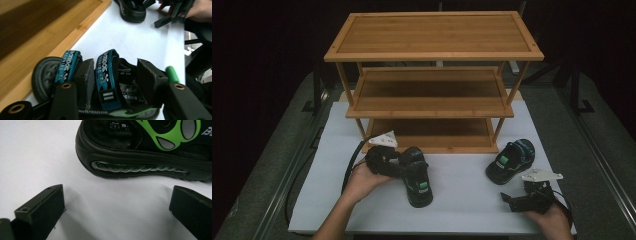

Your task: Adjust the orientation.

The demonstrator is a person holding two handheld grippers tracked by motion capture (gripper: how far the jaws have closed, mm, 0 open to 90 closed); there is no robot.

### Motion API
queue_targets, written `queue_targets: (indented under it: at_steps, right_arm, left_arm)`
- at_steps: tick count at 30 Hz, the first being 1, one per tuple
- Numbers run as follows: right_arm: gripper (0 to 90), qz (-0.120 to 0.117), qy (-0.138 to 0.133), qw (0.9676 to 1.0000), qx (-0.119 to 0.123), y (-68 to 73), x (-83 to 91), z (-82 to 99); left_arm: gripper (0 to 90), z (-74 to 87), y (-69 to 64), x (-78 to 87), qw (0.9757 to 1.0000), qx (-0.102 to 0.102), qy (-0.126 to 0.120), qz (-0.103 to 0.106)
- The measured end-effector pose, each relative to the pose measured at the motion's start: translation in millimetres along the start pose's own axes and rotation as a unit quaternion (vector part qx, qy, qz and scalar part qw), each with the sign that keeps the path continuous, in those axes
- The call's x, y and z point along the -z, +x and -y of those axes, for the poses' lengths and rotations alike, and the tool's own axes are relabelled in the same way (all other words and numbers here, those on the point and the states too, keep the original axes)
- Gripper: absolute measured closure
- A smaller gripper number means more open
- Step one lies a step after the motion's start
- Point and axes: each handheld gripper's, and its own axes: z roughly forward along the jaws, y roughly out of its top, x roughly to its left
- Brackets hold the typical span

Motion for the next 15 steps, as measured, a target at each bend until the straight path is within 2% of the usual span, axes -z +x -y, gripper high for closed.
queue_targets:
  at_steps: [5, 6, 8, 10, 12, 15]
  right_arm:
    - [0.0, 0.000, 0.000, 1.0000, 0.000, 0.0, 0.0, 0.0]
    - [0.0, 0.000, 0.000, 1.0000, 0.000, -0.1, 0.0, 0.0]
    - [0.0, 0.000, 0.000, 1.0000, 0.000, 0.0, 0.0, 0.0]
    - [0.0, 0.000, 0.000, 1.0000, 0.000, -0.1, 0.0, 0.0]
    - [0.0, 0.000, 0.000, 1.0000, 0.000, -0.1, 0.0, 0.0]
    - [0.0, 0.000, 0.000, 1.0000, 0.000, -0.1, 0.0, 0.0]
  left_arm:
    - [59.8, 1.8, 2.8, -10.1, 1.0000, 0.003, 0.005, 0.000]
    - [66.3, 2.8, 3.0, -11.7, 0.9999, -0.005, 0.009, -0.012]
    - [68.0, 2.9, 3.7, -11.5, 0.9999, -0.005, 0.008, -0.009]
    - [68.9, 1.4, 3.7, -10.1, 0.9997, -0.019, 0.012, -0.008]
    - [69.4, -1.1, 4.9, -8.3, 0.9995, -0.026, 0.016, -0.001]
    - [69.6, -3.8, 7.6, -7.1, 0.9989, -0.033, 0.024, 0.022]
